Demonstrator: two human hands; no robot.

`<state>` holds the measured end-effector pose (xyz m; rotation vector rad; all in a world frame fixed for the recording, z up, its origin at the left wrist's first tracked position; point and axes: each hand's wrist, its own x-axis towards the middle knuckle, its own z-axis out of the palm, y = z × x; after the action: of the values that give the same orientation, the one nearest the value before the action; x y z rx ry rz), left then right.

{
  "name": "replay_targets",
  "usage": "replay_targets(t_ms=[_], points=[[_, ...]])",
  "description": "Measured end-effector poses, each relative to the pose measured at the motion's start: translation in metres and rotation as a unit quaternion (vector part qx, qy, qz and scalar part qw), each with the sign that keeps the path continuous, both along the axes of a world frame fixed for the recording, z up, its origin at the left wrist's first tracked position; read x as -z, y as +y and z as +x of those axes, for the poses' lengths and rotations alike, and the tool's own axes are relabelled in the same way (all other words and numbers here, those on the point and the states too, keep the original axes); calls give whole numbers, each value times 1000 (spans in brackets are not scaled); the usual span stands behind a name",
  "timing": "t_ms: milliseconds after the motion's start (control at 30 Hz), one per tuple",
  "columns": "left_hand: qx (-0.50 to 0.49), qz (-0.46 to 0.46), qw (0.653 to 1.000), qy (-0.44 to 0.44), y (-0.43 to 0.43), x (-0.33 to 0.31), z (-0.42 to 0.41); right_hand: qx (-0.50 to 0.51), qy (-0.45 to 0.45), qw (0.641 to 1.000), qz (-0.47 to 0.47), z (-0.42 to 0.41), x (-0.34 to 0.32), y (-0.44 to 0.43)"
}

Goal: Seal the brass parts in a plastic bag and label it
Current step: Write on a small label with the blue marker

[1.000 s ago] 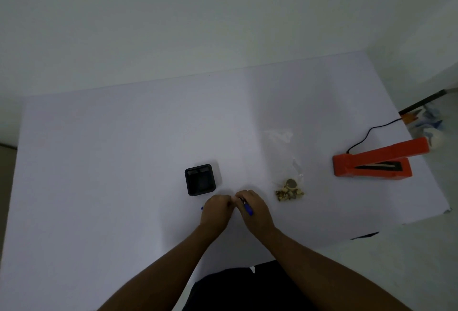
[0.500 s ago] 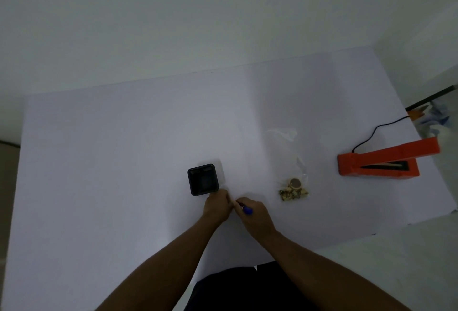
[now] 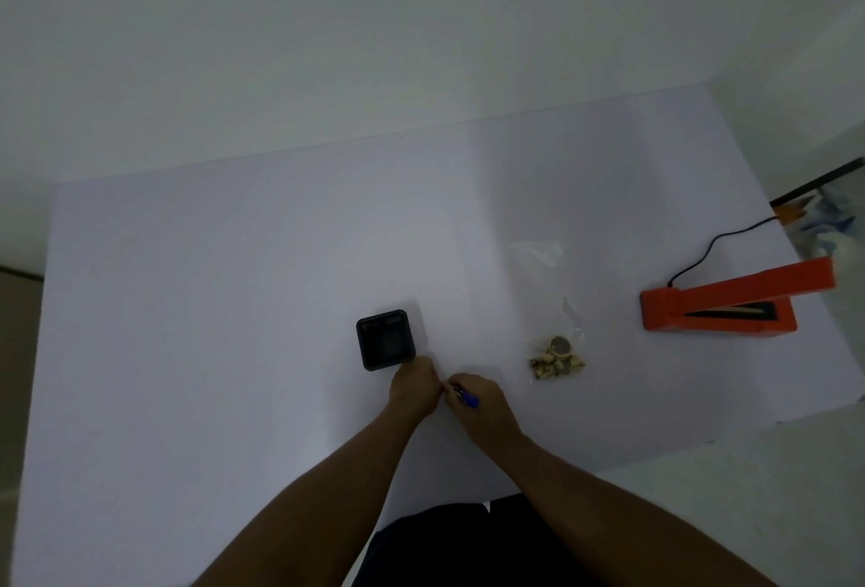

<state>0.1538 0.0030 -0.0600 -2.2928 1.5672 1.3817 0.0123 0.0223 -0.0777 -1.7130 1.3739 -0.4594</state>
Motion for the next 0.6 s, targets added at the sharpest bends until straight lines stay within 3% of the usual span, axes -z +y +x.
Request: replay_targets(t_ms=[600], points=[[0,-4,1000,-5,1,-2,1,3,10,1000,11,7,6,-4]])
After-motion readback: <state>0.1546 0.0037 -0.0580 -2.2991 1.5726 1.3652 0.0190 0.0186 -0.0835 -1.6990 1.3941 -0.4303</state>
